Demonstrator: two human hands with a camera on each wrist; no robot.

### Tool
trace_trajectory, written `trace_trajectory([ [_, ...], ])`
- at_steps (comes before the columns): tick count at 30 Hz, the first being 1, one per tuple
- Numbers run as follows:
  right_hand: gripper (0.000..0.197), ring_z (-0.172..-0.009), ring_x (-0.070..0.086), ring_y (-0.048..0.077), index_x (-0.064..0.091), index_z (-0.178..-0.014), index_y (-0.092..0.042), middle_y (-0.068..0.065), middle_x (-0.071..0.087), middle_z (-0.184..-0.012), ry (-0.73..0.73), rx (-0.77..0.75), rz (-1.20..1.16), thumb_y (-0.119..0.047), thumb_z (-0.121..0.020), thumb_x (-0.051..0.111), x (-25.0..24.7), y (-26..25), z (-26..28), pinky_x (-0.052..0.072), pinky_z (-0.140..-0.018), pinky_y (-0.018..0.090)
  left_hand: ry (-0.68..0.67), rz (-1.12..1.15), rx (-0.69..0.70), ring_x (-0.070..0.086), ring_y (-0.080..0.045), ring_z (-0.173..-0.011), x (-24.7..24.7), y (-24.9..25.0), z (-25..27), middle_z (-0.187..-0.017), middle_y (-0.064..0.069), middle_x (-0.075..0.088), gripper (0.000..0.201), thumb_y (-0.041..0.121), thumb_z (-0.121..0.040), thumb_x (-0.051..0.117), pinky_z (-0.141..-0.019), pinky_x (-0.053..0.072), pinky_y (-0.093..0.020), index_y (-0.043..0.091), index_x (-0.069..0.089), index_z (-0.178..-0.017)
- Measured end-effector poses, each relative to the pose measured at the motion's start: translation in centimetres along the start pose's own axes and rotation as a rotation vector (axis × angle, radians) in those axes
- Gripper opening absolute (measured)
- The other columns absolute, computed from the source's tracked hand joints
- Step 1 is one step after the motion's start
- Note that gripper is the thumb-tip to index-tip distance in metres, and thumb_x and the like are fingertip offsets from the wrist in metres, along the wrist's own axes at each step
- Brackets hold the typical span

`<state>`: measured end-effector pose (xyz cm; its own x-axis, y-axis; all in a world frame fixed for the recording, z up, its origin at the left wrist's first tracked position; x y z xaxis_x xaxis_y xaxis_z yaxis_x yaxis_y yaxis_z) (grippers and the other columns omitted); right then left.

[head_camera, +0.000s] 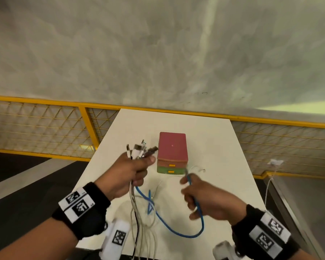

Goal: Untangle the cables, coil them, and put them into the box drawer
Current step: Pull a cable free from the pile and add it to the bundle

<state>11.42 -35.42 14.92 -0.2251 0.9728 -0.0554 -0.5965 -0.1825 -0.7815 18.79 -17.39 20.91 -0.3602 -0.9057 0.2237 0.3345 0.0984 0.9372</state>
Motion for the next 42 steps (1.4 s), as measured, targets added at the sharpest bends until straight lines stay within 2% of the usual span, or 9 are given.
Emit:
trace_trajectory([
  [6, 0.027, -0.091, 0.061, 0.023, 0.058, -0.113, -0.012, 0.015, 0.067, -0.106, -0.377, 0.131, 0.585, -0.013, -0.087, 0.051, 4.1, 6.0, 1.1, 0.043, -0.064, 0.02, -0.034, 0.16, -0.036, 0.024, -0.003, -0.036, 0.6, 3.7, 0.0, -0.055, 0.005, 0.026, 0.02, 0.023, -0.095, 0.054, -0.035, 0.021, -0.017, 0.008, 0.067, -0.097],
  [9, 0.035, -0.096, 0.054, 0.01, 0.062, -0.12, -0.015, -0.003, 0.061, -0.111, -0.469, 0.092, 0.922, -0.035, -0.093, 0.051, 3.9, 7.1, 1.1, 0.037, -0.075, 0.014, -0.067, 0.234, 0.008, 0.026, -0.003, -0.033, 0.8, 5.5, 0.4, -0.05, 0.006, 0.028, 0.029, 0.034, -0.086, 0.057, -0.033, 0.024, -0.017, 0.008, 0.069, -0.086],
  [14, 0.016, -0.073, 0.064, 0.019, 0.068, -0.093, -0.018, 0.0, 0.067, -0.082, 0.072, -0.025, 0.406, -0.011, -0.085, 0.055, -5.1, 5.1, -4.8, 0.036, -0.052, 0.022, -0.146, 0.205, 0.037, 0.035, -0.008, -0.032, 2.1, 6.3, 1.0, -0.047, 0.002, 0.036, 0.039, 0.038, -0.088, 0.051, -0.037, 0.034, -0.02, 0.01, 0.071, -0.07],
  [18, 0.019, -0.095, 0.065, 0.023, 0.073, -0.095, -0.022, 0.002, 0.07, -0.102, 0.69, -0.2, 0.686, -0.012, -0.088, 0.058, -14.5, 2.9, -9.2, 0.042, -0.075, 0.022, -0.156, 0.193, 0.054, 0.048, -0.015, -0.039, 2.9, 5.7, 0.6, -0.047, -0.001, 0.045, 0.036, 0.042, -0.082, 0.061, -0.046, 0.044, -0.027, 0.01, 0.071, -0.068],
  [24, 0.044, -0.109, 0.048, 0.026, 0.06, -0.123, -0.044, 0.002, 0.048, -0.117, 0.697, -0.006, 1.106, -0.017, -0.094, 0.041, -16.4, 4.8, -14.4, 0.045, -0.09, 0.038, -0.135, 0.263, 0.098, 0.07, -0.026, -0.057, 3.1, 5.0, -0.7, -0.057, -0.009, 0.064, 0.034, 0.03, -0.086, 0.052, -0.062, 0.061, -0.038, 0.008, 0.075, -0.073],
  [28, 0.054, -0.109, 0.041, 0.025, 0.048, -0.131, -0.051, 0.001, 0.041, -0.122, 0.708, -0.008, 1.332, -0.016, -0.09, 0.038, -15.4, 4.4, -16.7, 0.041, -0.088, 0.035, -0.196, 0.307, 0.105, 0.076, -0.031, -0.079, 2.9, 4.2, -1.6, -0.076, -0.015, 0.074, 0.038, 0.04, -0.072, 0.08, -0.073, 0.063, -0.042, 0.007, 0.077, -0.089],
  [34, 0.037, -0.108, 0.039, 0.027, 0.059, -0.112, -0.036, 0.002, 0.043, -0.122, 0.748, -0.021, 1.453, -0.014, -0.085, 0.047, -14.4, 6.0, -16.4, 0.038, -0.087, 0.04, -0.15, 0.3, 0.088, 0.075, -0.033, -0.089, 2.4, 3.3, -2.6, -0.092, -0.019, 0.075, 0.03, 0.031, -0.077, 0.068, -0.08, 0.062, -0.044, 0.008, 0.077, -0.093],
  [38, 0.031, -0.088, 0.048, 0.035, 0.067, -0.069, -0.025, 0.013, 0.061, -0.103, 0.714, -0.1, 1.552, -0.004, -0.05, 0.078, -13.8, 6.5, -14.6, 0.042, -0.073, 0.05, -0.095, 0.258, 0.061, 0.075, -0.034, -0.092, 2.2, 2.7, -3.2, -0.095, -0.021, 0.075, 0.029, 0.026, -0.087, 0.057, -0.082, 0.06, -0.044, 0.004, 0.074, -0.096],
  [42, 0.034, -0.089, 0.057, 0.034, 0.065, -0.073, -0.027, 0.009, 0.065, -0.107, 0.784, -0.38, 1.55, -0.007, -0.05, 0.08, -12.8, 1.7, -11.1, 0.042, -0.074, 0.045, -0.046, 0.14, 0.026, 0.073, -0.036, -0.1, 2.8, 1.6, -4.0, -0.098, -0.02, 0.076, 0.03, 0.027, -0.087, 0.057, -0.084, 0.059, -0.043, 0.004, 0.071, -0.101],
])
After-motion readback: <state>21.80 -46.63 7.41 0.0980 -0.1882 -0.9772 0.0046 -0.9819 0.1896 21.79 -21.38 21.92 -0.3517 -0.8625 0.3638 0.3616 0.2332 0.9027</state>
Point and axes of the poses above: each hand's wrist, its own z-axis away from the middle knuckle, its own x-axis out of the palm, y = z × x, the point moved 8 cm from there along -z, towards the middle knuckle
